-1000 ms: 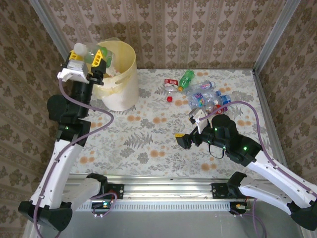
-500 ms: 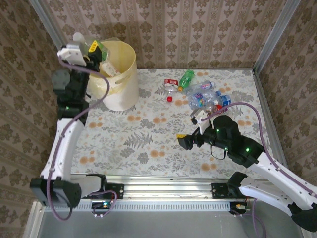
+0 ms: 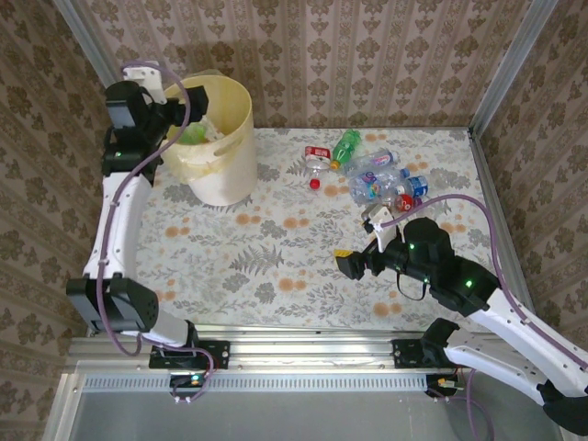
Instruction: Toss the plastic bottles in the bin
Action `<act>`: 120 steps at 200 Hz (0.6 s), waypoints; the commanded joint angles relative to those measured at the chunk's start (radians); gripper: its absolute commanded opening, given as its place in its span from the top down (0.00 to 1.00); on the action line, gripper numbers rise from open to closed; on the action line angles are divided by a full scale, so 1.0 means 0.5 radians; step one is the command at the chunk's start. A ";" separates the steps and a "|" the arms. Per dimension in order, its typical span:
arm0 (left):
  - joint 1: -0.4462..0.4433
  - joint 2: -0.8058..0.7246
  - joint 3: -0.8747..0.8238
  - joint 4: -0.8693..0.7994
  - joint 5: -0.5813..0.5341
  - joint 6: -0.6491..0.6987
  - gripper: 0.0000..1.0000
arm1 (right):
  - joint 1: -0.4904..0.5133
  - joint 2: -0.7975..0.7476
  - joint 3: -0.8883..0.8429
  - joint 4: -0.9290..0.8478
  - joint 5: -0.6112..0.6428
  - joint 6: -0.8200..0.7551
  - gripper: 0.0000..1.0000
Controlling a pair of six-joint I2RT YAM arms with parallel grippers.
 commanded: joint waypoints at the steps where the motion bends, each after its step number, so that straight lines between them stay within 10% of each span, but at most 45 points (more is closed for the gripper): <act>1: -0.008 -0.209 0.144 -0.052 0.081 -0.107 0.00 | 0.013 0.013 0.023 -0.072 0.113 0.079 0.00; 120: -0.171 -0.844 -0.193 -0.017 0.335 -0.054 0.00 | -0.243 0.288 0.271 -0.406 0.234 0.539 0.00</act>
